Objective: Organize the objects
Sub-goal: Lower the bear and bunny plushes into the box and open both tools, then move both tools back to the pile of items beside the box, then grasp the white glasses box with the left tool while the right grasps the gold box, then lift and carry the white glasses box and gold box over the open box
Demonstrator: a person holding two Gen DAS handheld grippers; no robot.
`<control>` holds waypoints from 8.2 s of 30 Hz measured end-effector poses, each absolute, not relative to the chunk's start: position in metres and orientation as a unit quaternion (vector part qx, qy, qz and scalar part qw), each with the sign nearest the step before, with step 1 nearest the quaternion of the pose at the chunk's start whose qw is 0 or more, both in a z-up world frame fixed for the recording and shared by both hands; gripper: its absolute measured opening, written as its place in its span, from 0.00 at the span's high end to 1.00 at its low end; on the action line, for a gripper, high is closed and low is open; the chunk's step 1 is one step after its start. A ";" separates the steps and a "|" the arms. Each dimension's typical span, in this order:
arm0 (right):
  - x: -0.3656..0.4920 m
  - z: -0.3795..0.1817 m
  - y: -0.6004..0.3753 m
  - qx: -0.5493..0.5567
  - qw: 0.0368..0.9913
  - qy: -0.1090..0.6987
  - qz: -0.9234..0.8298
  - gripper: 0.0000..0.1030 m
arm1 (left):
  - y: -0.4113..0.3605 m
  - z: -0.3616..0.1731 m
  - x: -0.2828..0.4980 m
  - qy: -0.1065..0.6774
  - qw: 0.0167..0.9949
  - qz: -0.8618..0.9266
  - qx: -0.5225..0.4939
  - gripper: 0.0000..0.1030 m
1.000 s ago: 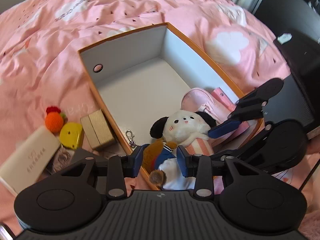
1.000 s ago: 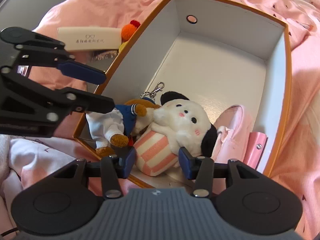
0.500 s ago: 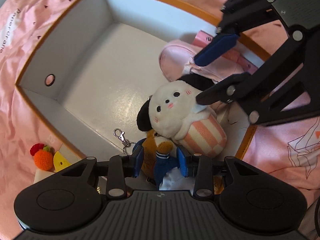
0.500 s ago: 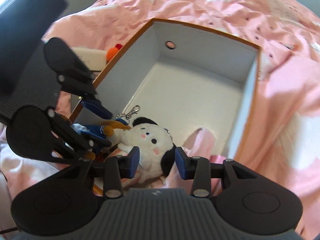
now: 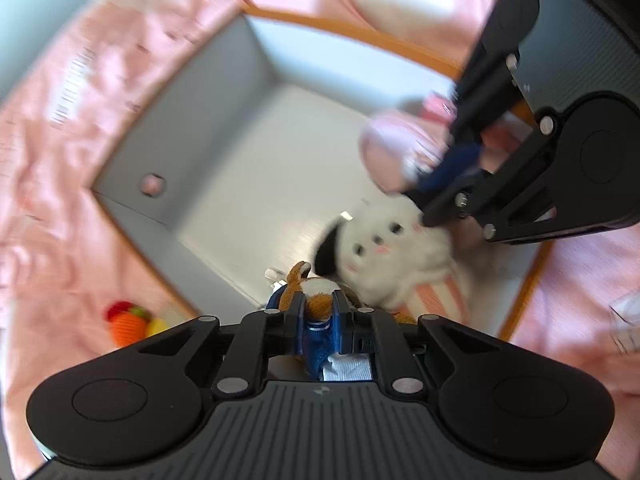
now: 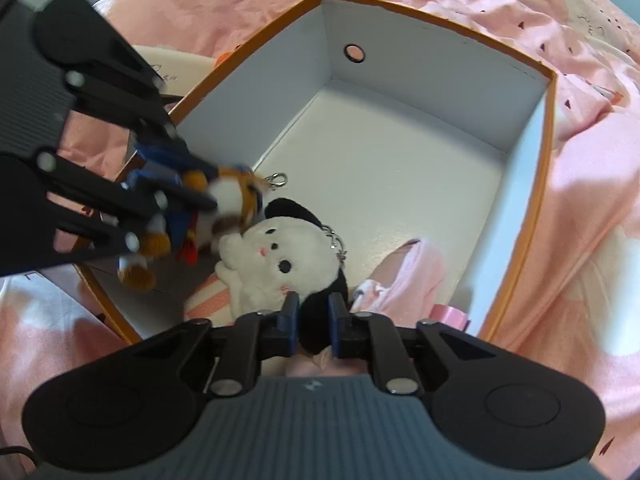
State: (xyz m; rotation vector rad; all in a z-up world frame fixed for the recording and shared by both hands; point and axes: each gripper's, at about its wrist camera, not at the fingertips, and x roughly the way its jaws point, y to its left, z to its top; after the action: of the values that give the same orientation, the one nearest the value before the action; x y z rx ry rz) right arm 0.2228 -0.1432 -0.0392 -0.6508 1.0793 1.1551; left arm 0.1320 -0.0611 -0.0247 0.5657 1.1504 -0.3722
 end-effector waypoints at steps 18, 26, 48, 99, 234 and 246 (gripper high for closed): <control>0.232 0.004 -0.160 -0.280 0.694 0.439 0.498 0.74 | -0.047 -0.021 0.124 0.526 0.815 -0.188 0.154 0.59; 0.239 -0.007 -0.166 -0.303 0.688 0.458 0.475 0.72 | -0.067 -0.001 0.126 0.459 0.803 -0.310 0.222 0.47; 0.244 -0.023 -0.155 -0.317 0.668 0.477 0.475 0.72 | -0.100 -0.075 0.170 0.462 0.751 -0.400 0.249 0.56; 0.160 0.008 -0.127 -0.260 0.707 0.450 0.480 0.64 | -0.004 0.002 0.133 0.435 0.881 -0.182 0.016 0.45; 0.184 0.050 -0.082 -0.581 0.574 0.191 0.545 0.41 | -0.025 0.038 0.180 0.434 0.800 -0.308 0.277 0.32; 0.232 0.015 -0.093 -0.574 0.549 0.230 0.562 0.41 | -0.063 -0.035 0.234 0.453 0.739 -0.384 0.319 0.32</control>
State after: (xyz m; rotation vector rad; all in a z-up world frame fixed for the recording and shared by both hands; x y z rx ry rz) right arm 0.2318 -0.0929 0.0149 -1.3603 0.5447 1.3300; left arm 0.2343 -0.0629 -0.0349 0.6990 0.9936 -0.8419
